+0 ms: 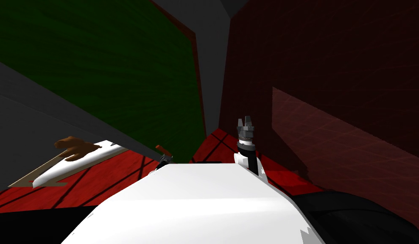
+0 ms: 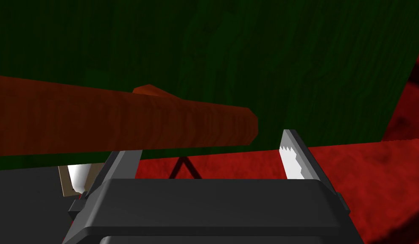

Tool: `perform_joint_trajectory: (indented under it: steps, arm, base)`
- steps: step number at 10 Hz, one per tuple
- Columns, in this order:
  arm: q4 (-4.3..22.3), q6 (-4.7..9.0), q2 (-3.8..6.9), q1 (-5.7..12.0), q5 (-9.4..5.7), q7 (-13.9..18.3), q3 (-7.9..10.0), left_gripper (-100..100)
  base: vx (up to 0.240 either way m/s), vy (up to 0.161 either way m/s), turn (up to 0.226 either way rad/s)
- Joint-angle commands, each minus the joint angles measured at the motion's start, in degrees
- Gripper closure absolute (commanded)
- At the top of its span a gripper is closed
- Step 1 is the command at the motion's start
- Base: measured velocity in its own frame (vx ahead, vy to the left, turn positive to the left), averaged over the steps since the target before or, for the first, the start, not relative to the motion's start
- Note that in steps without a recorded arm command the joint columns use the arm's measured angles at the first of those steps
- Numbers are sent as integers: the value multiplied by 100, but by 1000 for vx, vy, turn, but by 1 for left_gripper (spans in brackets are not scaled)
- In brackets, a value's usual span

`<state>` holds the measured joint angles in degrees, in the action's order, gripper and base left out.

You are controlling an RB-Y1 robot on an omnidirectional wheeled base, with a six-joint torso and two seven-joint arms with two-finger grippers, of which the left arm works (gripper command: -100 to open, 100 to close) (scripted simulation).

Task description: Push the door open

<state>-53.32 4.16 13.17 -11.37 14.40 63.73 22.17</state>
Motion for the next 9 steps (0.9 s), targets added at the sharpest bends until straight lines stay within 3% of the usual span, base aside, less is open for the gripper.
perform_joint_trajectory:
  steps: [1, 4, 6, 9]
  arm:
    - [90, -185, -77, 3, 41, 1, -152, 100]
    - [90, -185, -77, 3, 41, 1, -152, 100]
    - [149, -445, -40, 48, 143, -27, -271, 100]
    - [149, -445, -40, 48, 143, -27, -271, 100]
  base:
    - [-3, -41, -5]
    - [1, -14, 0]
    - [-7, -35, -9]
    - [-5, -30, -4]
